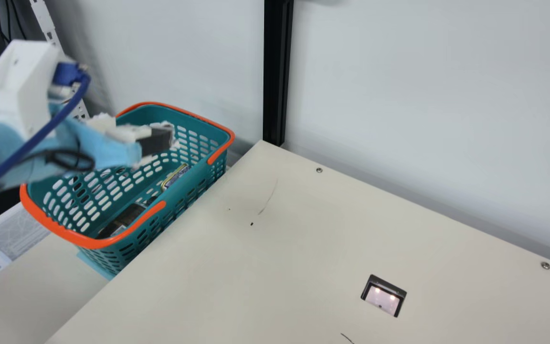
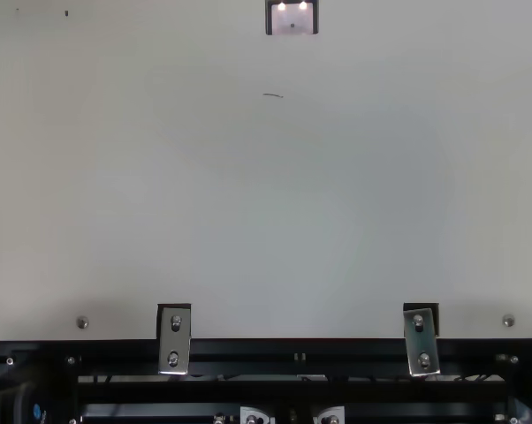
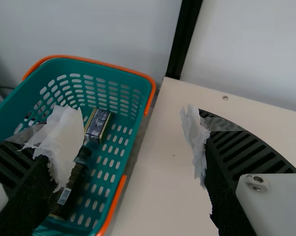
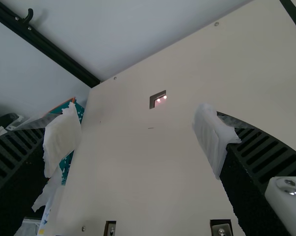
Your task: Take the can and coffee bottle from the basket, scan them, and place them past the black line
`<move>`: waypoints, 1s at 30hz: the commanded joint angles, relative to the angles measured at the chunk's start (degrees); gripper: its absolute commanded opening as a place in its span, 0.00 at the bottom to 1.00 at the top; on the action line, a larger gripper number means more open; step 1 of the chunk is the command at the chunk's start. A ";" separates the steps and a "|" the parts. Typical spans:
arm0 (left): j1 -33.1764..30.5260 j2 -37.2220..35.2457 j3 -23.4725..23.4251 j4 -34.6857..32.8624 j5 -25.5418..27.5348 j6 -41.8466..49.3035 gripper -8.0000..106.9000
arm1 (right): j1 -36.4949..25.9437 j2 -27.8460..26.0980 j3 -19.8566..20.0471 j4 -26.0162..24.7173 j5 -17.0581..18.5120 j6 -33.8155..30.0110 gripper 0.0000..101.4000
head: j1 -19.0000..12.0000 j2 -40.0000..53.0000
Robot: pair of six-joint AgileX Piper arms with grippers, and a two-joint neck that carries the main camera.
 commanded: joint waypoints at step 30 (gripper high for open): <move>17.78 55.53 -49.91 -7.89 30.43 31.10 0.85 | 0.00 0.00 0.00 0.00 0.00 0.00 1.00 | -1.83 1.08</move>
